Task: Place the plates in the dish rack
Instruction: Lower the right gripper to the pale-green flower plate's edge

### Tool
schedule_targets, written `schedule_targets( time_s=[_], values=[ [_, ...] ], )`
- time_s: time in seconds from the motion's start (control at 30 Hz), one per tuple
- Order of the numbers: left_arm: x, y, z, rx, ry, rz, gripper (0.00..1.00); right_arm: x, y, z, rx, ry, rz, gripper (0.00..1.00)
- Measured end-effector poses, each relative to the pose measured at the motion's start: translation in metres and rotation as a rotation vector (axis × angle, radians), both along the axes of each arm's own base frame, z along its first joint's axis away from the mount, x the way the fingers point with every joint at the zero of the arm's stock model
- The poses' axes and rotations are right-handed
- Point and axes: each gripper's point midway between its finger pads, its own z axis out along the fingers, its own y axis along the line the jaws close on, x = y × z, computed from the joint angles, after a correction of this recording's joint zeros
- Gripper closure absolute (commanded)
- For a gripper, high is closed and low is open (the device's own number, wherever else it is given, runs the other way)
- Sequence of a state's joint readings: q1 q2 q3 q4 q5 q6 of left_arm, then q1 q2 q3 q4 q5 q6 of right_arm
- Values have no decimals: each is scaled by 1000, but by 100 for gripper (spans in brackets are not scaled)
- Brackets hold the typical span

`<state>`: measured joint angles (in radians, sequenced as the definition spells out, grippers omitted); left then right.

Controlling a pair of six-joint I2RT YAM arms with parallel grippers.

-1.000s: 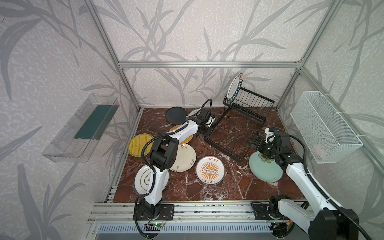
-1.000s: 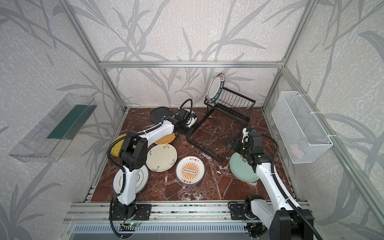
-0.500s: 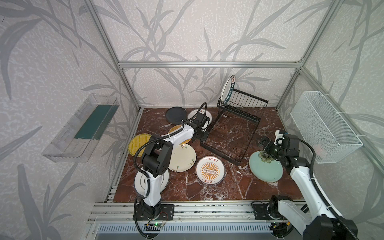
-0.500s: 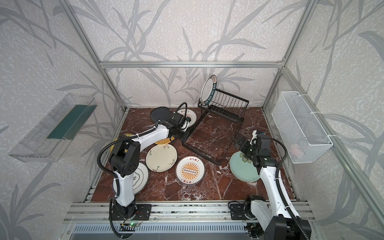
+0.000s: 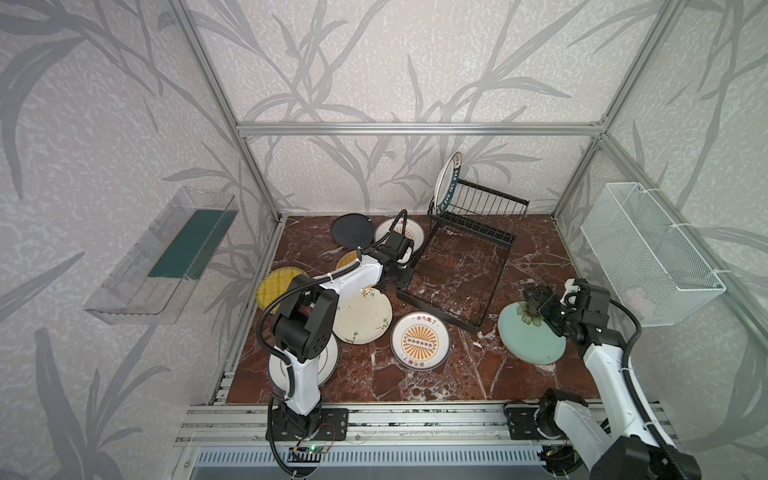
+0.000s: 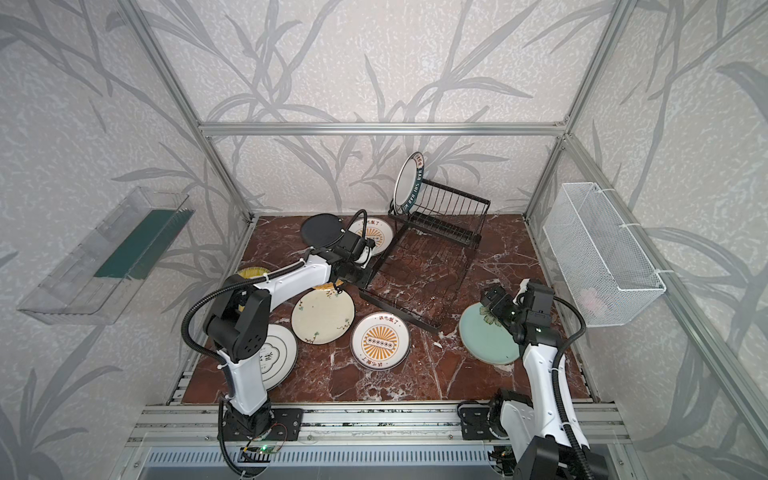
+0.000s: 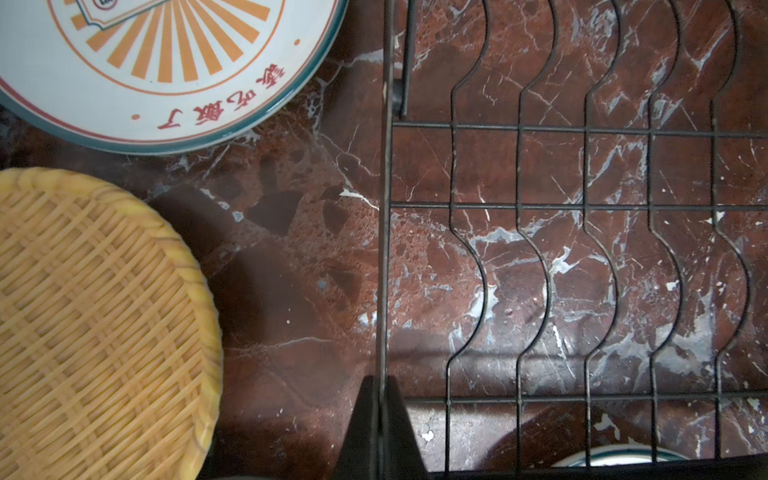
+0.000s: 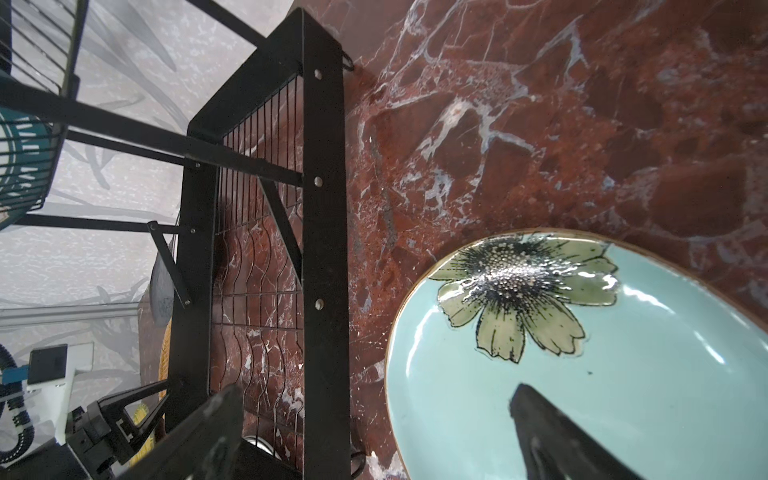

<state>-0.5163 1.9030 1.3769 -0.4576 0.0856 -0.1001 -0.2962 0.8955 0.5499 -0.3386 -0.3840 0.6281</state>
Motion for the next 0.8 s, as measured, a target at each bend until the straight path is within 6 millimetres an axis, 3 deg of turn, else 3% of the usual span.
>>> schedule_targets(
  time_s=[0.23, 0.53, 0.6, 0.7, 0.8],
  values=[
    [-10, 6, 0, -6, 21, 28, 98, -12, -9, -20, 45, 49, -56, 1],
    [-15, 6, 11, -35, 62, 84, 62, -19, -26, -24, 64, 66, -140, 1],
    [-14, 5, 25, -54, 47, 92, 56, -22, -29, -27, 75, 78, -160, 1],
    [-13, 3, 65, -109, -18, 97, 43, -26, -33, -30, 88, 93, -193, 1],
    [-17, 3, 113, -197, -102, 99, 6, -33, -40, -35, 93, 107, -241, 1]
  ],
)
